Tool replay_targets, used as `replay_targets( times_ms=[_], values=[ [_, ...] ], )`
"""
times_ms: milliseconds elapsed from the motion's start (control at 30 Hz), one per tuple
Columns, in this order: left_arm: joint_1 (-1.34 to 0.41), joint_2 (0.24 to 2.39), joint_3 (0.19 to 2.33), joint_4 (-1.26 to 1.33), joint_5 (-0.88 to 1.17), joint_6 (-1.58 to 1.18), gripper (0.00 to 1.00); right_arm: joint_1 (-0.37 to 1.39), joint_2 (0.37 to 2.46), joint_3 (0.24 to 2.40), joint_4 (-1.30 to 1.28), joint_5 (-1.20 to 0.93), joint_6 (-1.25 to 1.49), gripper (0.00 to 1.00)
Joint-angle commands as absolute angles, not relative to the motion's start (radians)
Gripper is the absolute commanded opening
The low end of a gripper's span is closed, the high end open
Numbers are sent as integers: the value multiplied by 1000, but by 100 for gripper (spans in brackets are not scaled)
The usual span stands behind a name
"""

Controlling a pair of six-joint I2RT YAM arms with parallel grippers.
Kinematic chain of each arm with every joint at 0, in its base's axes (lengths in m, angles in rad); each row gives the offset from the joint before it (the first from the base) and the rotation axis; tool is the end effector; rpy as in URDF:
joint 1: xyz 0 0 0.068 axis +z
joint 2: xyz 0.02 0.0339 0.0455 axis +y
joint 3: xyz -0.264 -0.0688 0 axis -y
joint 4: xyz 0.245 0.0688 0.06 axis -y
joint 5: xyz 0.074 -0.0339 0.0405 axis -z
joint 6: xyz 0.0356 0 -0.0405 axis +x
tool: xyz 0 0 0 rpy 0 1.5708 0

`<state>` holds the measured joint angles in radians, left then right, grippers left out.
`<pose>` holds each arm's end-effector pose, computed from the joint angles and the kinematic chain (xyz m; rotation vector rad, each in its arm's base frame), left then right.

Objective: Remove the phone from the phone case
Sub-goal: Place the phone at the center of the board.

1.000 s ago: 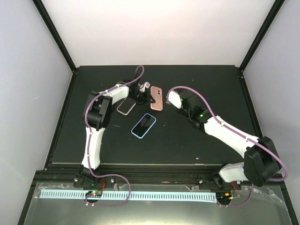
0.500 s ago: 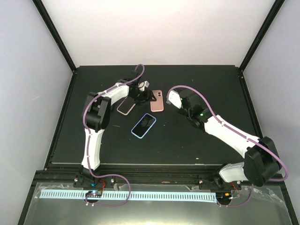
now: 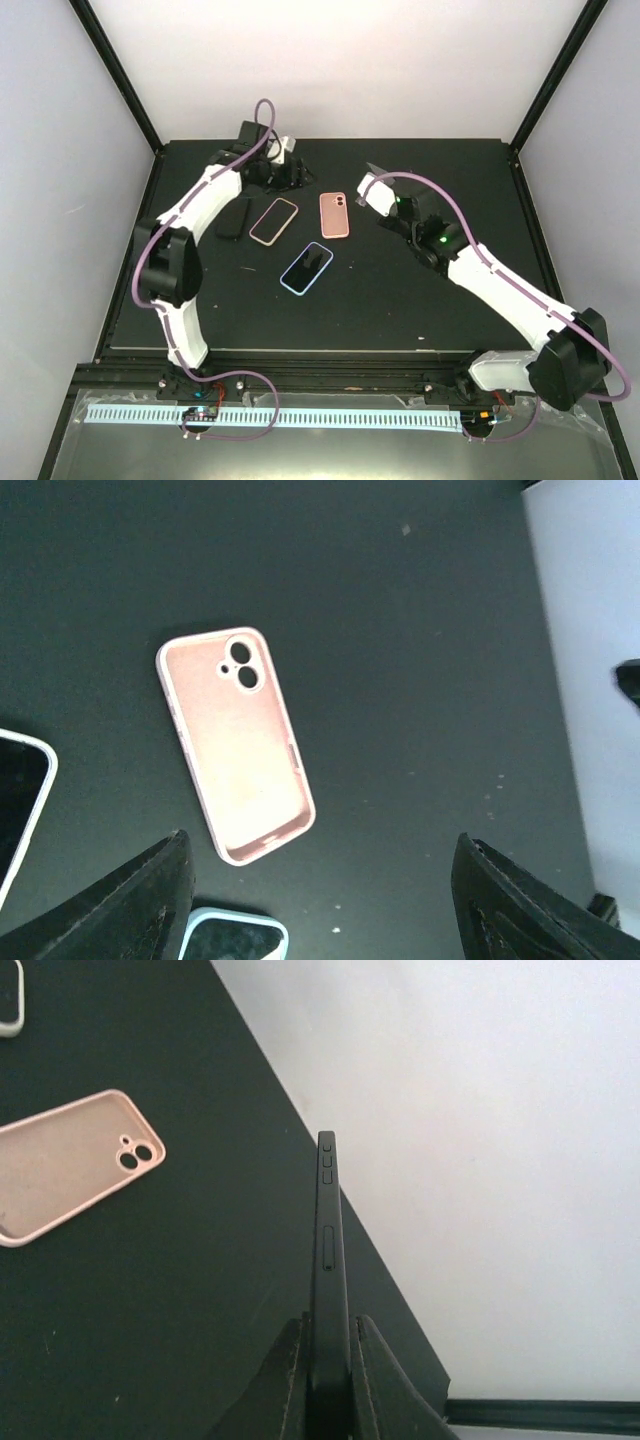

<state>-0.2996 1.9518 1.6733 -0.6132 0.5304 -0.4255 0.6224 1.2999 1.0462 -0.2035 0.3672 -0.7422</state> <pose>0.4113 -0.1459 0.2674 0.0830 2.5364 -0.9580 0.2494 0.1632 0.3171 -1.0873 1.7068 -0.4476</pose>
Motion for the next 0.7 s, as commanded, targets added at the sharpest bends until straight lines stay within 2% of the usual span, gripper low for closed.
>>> replay_targets(
  times_ms=[0, 233, 433, 667],
  values=[
    [-270, 1801, 1663, -600, 584, -429, 73, 628, 1215, 1088, -122, 302, -762, 1],
    [-237, 1632, 1579, -469, 715, -585, 72, 666, 1207, 1153, -102, 284, -810, 1],
    [-199, 1510, 1498, -282, 861, -796, 75, 754, 1214, 1120, 74, 430, -988, 1],
    [-196, 1426, 1463, -216, 900, -916, 79, 849, 1222, 1074, 260, 511, -1174, 1]
  ],
)
